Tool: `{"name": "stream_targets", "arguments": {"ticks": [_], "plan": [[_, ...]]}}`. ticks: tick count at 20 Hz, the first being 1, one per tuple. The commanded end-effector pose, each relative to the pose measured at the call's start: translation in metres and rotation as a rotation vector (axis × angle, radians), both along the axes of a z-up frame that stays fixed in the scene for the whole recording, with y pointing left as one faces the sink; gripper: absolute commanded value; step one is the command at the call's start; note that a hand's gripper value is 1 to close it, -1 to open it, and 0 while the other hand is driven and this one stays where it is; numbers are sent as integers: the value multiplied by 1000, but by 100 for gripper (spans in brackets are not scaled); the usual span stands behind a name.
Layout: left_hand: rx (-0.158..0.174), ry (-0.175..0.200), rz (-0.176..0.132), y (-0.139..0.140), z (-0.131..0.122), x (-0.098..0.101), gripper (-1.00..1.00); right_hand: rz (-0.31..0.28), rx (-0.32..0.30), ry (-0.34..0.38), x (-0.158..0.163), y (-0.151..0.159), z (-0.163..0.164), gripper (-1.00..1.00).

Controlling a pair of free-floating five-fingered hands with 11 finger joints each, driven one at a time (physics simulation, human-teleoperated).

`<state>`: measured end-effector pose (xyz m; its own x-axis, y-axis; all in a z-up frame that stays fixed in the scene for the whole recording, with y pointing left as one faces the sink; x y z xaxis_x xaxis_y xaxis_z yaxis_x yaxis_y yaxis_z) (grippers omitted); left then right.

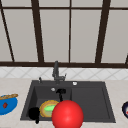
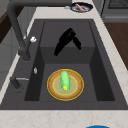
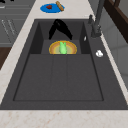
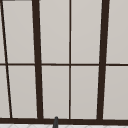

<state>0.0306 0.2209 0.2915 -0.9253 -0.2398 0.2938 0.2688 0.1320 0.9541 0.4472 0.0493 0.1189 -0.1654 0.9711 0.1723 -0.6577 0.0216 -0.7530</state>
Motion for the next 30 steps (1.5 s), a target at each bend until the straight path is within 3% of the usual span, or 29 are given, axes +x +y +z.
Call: {"name": "stream_targets", "arguments": {"ticks": [1, 9, 12, 15, 19, 30], "plan": [[0, 0, 0, 0, 0, 0, 0, 0, 0, 0, 0, 0, 0, -100], [0, 0, 0, 0, 0, 0, 0, 11, 1, -7, -44, 0, 4, -100], [0, 0, 0, 0, 0, 0, 0, 32, -1, -14, -38, 10, 2, -100], [0, 0, 0, 0, 0, 0, 0, 5, -42, 12, -39, 33, -19, -100], [0, 0, 0, 0, 0, 0, 0, -3, -46, 27, -41, 48, -33, -100], [0, 0, 0, 0, 0, 0, 0, -5, -6, 12, -58, 40, -21, -100]]}}
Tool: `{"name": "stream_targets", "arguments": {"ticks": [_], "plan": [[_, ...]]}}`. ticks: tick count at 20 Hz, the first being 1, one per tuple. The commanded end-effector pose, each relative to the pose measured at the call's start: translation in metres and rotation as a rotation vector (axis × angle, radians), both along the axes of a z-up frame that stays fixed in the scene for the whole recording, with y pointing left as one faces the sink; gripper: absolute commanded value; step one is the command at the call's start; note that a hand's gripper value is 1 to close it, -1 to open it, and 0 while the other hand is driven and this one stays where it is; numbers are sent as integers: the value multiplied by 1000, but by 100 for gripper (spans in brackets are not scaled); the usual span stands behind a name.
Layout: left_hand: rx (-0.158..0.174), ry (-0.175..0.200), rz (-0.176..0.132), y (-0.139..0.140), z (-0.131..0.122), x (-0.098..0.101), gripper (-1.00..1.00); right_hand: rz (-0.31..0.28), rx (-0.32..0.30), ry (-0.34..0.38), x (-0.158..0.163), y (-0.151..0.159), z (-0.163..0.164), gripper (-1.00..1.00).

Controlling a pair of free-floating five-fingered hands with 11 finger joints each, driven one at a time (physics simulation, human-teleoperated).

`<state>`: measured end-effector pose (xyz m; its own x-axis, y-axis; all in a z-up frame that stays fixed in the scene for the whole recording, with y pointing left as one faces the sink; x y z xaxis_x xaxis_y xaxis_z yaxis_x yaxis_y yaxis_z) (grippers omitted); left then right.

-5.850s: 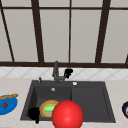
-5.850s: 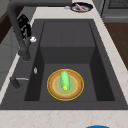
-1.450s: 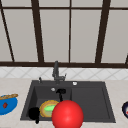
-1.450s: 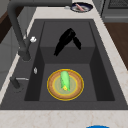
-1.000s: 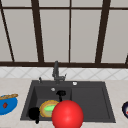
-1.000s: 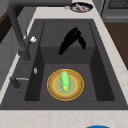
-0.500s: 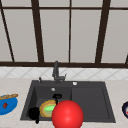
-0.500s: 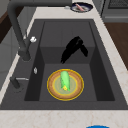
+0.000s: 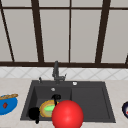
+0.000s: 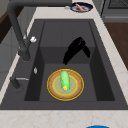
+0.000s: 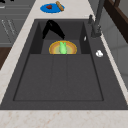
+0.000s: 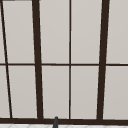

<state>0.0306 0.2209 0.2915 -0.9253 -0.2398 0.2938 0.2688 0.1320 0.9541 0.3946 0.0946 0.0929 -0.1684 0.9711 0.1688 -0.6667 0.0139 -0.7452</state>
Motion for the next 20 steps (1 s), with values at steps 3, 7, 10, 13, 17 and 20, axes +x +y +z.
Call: {"name": "stream_targets", "arguments": {"ticks": [3, 7, 10, 13, 17, 20], "plan": [[0, 0, 0, 0, 0, 0, 0, -2, 10, -1, -13, -12, 22, -100], [0, 0, 0, 0, 0, 0, 0, 0, 2, -16, -28, -18, 40, -100], [0, 0, 0, 0, 0, 0, 0, 0, 6, -21, -37, -25, 55, -100], [0, 0, 0, 0, 0, 0, 0, 0, 11, -23, -48, -31, 68, -100], [0, 0, 0, 0, 0, 0, 0, -7, 20, -59, -71, -44, 81, -100], [0, 0, 0, 0, 0, 0, 0, -6, 26, -77, -82, -51, 94, -100]]}}
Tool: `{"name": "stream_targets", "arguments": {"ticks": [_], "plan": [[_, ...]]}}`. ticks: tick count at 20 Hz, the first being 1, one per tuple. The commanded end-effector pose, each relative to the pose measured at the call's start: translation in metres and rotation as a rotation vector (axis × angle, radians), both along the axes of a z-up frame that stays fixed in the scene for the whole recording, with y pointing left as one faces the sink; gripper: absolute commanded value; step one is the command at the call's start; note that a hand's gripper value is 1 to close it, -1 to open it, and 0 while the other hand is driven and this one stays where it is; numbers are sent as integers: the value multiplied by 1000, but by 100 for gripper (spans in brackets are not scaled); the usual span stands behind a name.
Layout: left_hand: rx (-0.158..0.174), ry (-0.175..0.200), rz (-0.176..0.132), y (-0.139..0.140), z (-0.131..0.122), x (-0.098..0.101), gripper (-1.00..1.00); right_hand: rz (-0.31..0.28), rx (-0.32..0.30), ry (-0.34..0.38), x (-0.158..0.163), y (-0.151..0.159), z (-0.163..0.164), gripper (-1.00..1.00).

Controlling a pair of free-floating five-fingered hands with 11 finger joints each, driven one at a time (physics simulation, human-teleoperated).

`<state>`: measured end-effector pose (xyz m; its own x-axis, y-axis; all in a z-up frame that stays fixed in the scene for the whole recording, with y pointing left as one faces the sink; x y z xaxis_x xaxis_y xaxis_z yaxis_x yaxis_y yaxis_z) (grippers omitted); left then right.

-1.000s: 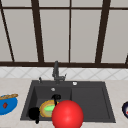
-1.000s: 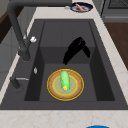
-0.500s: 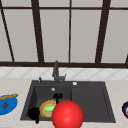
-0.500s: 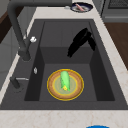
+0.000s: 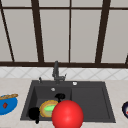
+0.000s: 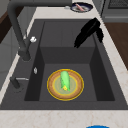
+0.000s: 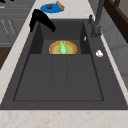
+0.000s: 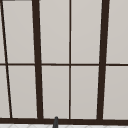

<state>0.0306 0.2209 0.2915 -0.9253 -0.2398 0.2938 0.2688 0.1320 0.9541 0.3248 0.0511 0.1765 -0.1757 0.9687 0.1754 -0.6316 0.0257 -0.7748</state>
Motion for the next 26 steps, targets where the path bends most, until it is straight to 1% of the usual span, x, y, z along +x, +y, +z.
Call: {"name": "stream_targets", "arguments": {"ticks": [1, 8, 16, 26], "plan": [[0, 0, 0, 0, 0, 0, 0, -4, 12, -37, -17, -12, 16, -100], [0, 0, 0, 0, 0, 0, 0, -5, 16, -30, -38, -34, 59, -100], [0, 0, 0, 0, 0, 0, 0, 0, 37, -40, -66, -60, 97, -100], [0, 0, 0, 0, 0, 0, 0, -3, 67, -110, -120, -101, 140, -100]]}}
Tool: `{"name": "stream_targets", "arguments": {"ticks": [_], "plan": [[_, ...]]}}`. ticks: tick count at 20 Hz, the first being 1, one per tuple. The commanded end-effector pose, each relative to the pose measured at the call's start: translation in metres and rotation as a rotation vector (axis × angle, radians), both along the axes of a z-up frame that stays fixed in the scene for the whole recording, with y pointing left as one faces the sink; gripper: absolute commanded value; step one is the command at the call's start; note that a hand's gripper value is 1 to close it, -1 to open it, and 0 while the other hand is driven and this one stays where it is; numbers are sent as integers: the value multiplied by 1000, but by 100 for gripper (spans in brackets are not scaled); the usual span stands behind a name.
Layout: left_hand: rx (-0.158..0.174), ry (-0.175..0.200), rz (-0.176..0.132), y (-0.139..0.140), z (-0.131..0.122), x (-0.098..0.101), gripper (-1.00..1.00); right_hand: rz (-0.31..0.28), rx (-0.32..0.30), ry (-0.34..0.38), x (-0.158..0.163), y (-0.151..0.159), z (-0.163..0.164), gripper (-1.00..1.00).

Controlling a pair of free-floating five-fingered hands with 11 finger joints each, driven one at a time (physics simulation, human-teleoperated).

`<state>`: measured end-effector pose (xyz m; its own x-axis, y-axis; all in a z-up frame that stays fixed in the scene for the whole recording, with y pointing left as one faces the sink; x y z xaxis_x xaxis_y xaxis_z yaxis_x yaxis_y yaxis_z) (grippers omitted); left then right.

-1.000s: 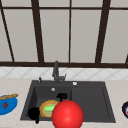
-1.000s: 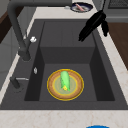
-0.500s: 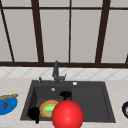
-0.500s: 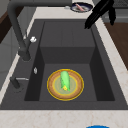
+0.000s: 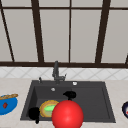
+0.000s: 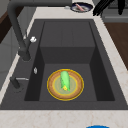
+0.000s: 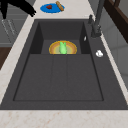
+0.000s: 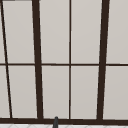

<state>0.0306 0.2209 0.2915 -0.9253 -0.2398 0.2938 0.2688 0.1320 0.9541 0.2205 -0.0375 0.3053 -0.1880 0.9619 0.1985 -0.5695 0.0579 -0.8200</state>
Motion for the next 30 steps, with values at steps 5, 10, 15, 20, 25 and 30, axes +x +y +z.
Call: {"name": "stream_targets", "arguments": {"ticks": [5, 10, 15, 20, 25, 30], "plan": [[0, 0, 0, 0, 0, 0, 0, 3, 42, -46, -40, -35, 28, -100], [0, 0, 0, 0, 0, 0, 0, 12, 55, -46, -65, -59, 44, -100], [0, 0, 0, 0, 0, 0, 0, 0, 64, -48, -95, -82, 53, -100], [0, 0, 0, 0, 0, 0, 0, -19, 54, -70, -124, -102, 55, -100], [0, 0, 0, 0, 0, 0, 0, -18, 49, -94, -144, -128, 55, -100], [0, 0, 0, 0, 0, 0, 0, -16, 51, -100, -163, -153, 55, -100]]}}
